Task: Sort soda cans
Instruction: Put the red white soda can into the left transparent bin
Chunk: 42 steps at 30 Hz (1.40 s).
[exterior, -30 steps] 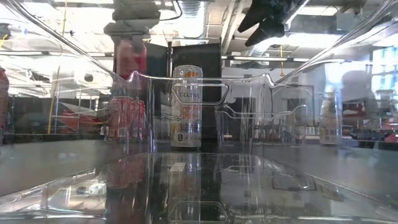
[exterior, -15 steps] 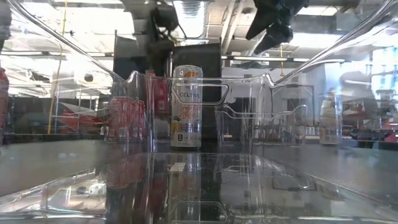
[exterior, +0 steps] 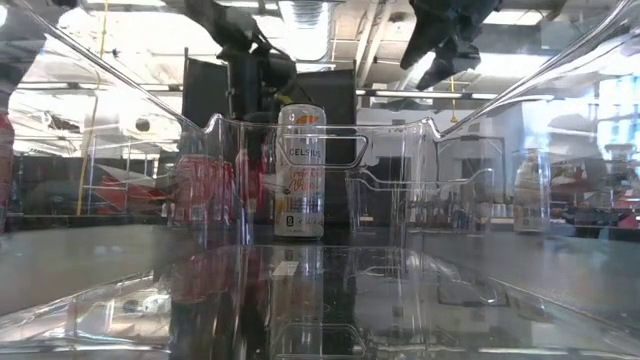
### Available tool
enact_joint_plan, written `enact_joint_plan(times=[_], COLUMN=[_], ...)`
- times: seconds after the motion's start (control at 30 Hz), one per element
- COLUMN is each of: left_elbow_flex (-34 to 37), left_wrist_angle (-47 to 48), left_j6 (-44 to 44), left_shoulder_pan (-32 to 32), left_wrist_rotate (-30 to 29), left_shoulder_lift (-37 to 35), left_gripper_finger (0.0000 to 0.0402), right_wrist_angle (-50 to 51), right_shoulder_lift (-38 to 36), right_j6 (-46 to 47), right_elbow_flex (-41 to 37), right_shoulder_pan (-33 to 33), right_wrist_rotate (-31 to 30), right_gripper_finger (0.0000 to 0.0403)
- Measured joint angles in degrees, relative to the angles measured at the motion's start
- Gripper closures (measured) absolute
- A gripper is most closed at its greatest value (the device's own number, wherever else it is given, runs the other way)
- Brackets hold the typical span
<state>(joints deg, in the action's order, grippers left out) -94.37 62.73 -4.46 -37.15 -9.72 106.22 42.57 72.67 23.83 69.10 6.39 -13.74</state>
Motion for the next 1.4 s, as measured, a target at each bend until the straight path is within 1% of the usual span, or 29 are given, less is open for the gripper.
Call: enact_joint_plan(times=[0.2,0.4,0.63,0.83,0.93,1.13,1.27,1.4], left_elbow_flex=[0.0,0.0,0.0,0.0,-0.12,-4.01,-7.62,-12.98], left_wrist_angle=[0.6,-0.63,-1.32,-2.2,-1.51,0.25,1.4,5.35], left_j6=[-2.91,-4.01,-7.08,-8.94,-8.61,-8.13,-8.18,-8.21], left_shoulder_pan=[-0.38,-1.17,-1.77,-1.77,-1.77,-2.17,-2.47,-2.51], left_wrist_rotate=[0.64,1.0,0.91,0.76,-0.83,-2.25,-3.18,-4.93], left_shoulder_lift=[2.76,2.68,2.5,2.5,2.5,2.48,2.48,2.48], left_gripper_finger=[0.0101,0.0099,0.0035,0.0023,0.0021,0.002,0.002,0.002], right_wrist_angle=[0.93,1.0,1.0,1.09,1.16,1.07,0.41,0.25], right_shoulder_lift=[0.02,0.02,0.02,0.02,0.02,0.02,0.02,0.02], right_j6=[1.24,1.9,3.0,4.29,4.95,5.28,5.45,6.18], right_elbow_flex=[0.0,0.0,0.0,0.0,0.0,0.0,0.0,0.0], right_shoulder_pan=[0.0,0.0,0.0,0.0,0.0,0.0,0.17,0.0], right_wrist_rotate=[-0.04,-0.04,-0.06,-0.08,-0.08,-3.3,-3.38,-3.82], right_gripper_finger=[0.0063,0.0063,0.0063,0.0063,0.0063,0.0063,0.0063,0.0063])
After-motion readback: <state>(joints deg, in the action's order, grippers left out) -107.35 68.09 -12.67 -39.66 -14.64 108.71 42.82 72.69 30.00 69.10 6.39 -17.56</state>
